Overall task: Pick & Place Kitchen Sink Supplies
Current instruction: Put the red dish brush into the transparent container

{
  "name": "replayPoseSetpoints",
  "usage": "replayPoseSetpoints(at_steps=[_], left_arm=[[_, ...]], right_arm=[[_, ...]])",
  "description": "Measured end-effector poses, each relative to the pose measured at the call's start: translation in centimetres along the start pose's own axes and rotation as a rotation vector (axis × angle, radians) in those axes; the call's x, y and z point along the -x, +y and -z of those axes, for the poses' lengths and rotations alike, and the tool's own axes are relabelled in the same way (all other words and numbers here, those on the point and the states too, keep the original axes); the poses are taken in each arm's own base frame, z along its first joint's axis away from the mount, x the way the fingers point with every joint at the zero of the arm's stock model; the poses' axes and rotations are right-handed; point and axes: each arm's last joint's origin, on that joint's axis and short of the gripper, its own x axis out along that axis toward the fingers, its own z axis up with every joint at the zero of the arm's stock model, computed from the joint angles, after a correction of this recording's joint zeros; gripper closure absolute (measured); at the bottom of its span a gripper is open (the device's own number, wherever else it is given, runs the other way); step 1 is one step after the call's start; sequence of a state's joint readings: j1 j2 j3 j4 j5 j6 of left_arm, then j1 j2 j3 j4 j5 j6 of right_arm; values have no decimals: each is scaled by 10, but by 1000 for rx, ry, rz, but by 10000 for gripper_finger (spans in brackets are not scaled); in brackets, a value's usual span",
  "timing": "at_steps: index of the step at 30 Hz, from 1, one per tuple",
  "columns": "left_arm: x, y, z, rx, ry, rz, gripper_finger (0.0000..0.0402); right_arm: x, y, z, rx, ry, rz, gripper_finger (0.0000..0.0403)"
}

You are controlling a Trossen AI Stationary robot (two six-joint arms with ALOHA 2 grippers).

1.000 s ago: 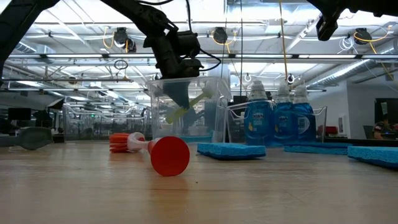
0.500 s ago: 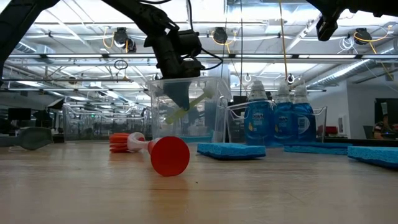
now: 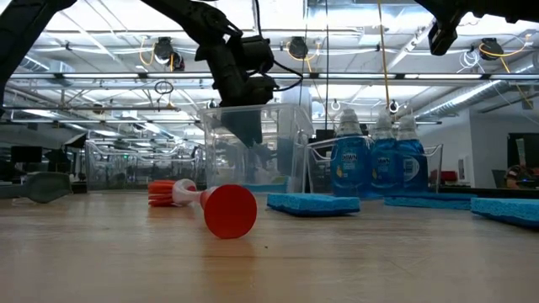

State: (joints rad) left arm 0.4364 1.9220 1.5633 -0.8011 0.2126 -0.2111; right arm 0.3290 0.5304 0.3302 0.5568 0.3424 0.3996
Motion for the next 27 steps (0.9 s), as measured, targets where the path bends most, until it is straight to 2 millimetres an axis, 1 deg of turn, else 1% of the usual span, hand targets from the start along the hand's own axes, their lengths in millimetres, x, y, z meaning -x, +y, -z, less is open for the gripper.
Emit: replayPoseSetpoints(at_steps=[3,6,9,12,16,19,23,27], left_arm=[[8,-3,0,-6,-21,10,229],[24,-8,0,-19,-67,22,204],[47,-15,1,-31,-128,36,185],[73,-27,5,-42,-196,60,172],[107,-49,16,-61,-275,110,166],[126,-69,27,-65,-322,160,169],[142,-97,43,-48,-331,236,179],[143,-124,60,13,-288,296,182]], right_arm=[[0,0,0,0,0,0,268],[0,0,0,0,1,0,268],[0,0,1,2,6,2,268],[0,0,1,2,8,1,268],[0,0,1,2,9,0,268],[0,0,1,2,8,0,268],[0,0,1,2,8,0,268],[0,0,1,2,8,-1,268]])
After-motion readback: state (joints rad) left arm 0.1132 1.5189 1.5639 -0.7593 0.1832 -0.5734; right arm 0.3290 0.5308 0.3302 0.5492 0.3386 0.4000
